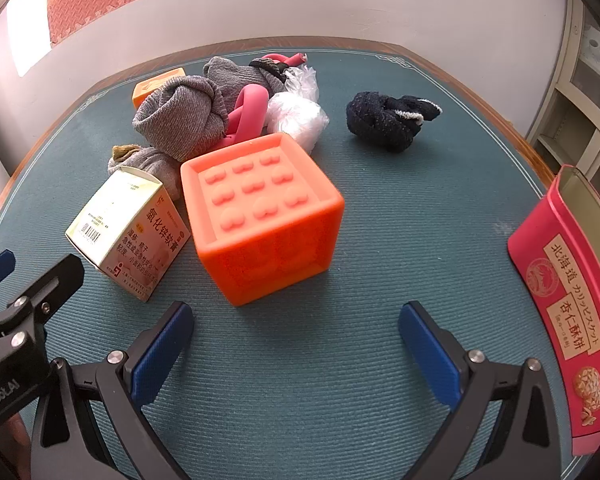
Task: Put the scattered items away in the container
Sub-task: 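Approach the orange rubber block with the right tool and the printed box with the left tool, then grasp the orange rubber block with the right tool while the left tool grasps the yellow printed box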
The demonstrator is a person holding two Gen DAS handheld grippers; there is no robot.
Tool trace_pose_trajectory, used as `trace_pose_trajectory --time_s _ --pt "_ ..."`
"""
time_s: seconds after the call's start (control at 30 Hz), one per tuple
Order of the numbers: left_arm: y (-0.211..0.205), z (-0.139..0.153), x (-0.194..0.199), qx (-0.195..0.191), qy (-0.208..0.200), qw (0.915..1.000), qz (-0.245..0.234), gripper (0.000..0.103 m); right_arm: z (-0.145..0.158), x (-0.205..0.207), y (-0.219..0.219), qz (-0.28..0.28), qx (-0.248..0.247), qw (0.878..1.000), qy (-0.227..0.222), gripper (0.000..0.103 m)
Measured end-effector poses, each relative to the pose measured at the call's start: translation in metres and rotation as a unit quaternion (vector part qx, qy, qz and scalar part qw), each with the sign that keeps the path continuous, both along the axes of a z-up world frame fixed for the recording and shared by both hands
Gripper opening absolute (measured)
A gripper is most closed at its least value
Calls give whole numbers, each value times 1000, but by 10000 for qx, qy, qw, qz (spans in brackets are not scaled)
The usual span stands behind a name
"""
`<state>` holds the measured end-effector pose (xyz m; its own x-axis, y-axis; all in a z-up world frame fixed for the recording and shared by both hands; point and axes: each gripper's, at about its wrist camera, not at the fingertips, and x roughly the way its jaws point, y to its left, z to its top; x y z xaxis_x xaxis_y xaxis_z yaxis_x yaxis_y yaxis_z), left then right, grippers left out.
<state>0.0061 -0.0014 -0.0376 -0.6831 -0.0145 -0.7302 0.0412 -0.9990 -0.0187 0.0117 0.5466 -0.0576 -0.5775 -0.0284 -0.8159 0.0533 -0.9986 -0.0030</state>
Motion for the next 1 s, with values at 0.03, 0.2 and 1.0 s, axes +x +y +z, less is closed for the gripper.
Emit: trace_pose_trajectory --time_s 0.03,0.2,1.0 --pt "0 -1 0 12 -18 10000 16 102 0 0 0 2 -2 10000 0 103" --pt "-21 -6 -12 248 -253 9993 108 102 -1 -3 0 57 -5 10000 -10 103" --pt "13 -25 -35 -57 -575 9972 475 103 -4 -3 7 1079 26 9941 115 103"
